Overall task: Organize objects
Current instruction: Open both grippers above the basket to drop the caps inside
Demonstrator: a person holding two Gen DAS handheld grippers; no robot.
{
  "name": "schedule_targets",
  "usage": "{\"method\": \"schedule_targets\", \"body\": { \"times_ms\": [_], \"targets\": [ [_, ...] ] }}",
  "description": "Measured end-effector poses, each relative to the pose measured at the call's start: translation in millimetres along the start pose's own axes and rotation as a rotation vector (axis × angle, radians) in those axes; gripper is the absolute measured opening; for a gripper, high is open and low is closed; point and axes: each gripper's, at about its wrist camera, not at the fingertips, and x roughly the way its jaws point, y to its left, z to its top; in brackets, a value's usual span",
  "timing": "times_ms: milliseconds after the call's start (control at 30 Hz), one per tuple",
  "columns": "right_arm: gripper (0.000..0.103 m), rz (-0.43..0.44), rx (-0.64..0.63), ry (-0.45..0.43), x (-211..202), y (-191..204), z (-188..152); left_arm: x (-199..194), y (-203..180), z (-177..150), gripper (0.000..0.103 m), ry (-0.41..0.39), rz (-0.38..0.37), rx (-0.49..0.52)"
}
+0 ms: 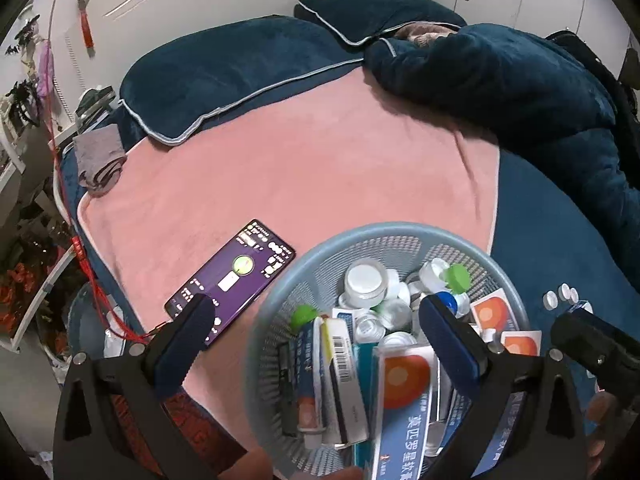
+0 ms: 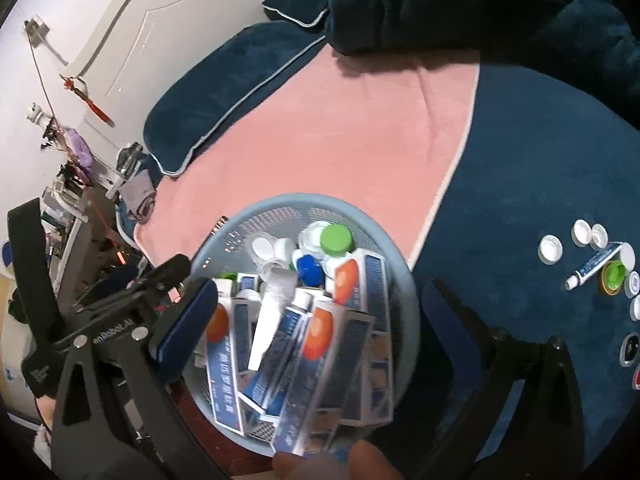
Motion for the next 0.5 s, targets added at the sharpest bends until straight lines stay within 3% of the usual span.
{"method": "schedule_targets", "body": {
  "times_ms": [500],
  "targets": [
    [0.103,-0.052,0.038,0.01,-6,-19,-8,-8,-8,-5,0.102,-0.002,0.013,0.032]
  ]
}}
